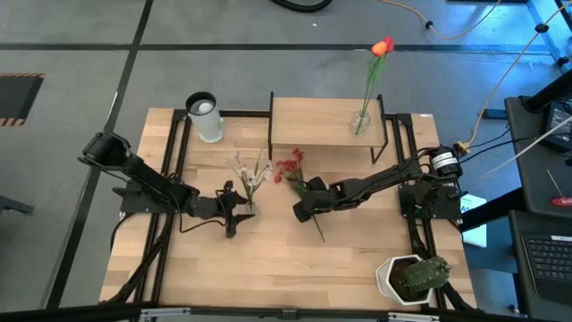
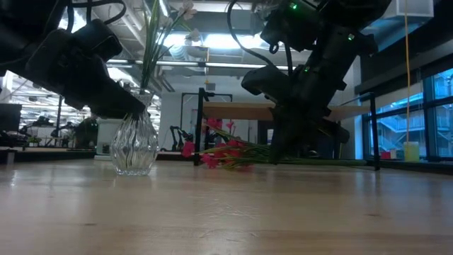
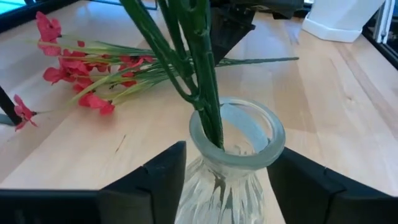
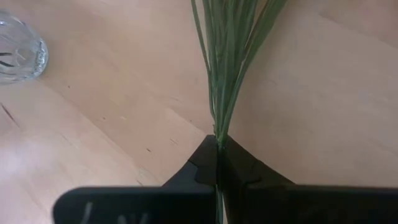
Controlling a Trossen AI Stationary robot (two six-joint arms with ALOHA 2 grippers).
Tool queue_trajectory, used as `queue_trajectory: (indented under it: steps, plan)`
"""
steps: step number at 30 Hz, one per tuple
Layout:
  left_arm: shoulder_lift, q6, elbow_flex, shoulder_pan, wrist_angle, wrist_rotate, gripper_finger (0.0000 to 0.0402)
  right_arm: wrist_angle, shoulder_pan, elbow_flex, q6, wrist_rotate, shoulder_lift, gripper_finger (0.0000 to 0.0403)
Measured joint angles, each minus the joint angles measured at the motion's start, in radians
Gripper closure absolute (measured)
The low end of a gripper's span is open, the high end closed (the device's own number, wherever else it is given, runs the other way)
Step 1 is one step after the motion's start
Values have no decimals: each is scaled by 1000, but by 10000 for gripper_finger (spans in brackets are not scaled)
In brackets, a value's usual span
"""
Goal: Pick and place flowers into a vace then onto a shelf
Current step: Put the red flowers into the transparent vase
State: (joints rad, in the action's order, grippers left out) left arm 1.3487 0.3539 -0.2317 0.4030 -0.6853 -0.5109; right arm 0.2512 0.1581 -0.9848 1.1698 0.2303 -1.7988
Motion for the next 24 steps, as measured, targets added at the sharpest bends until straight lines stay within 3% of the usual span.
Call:
queue_trajectory:
  steps: [5,9,16,22,24]
  plan:
    - [-29,1,0,1,35,43,174,4,2,0,-3,-23,0,398]
    - [-115,3,0,2,172,45,172,6,3,0,-4,-23,0,398]
    - [-350,63,0,2,540,59,172,2,3,0,-3,-22,0,398]
    - [-537,247,0,2,926,105,178,19,18,-53,-15,-14,1,398]
    - [-579,302,0,2,996,121,181,104,36,-86,-17,18,16,398]
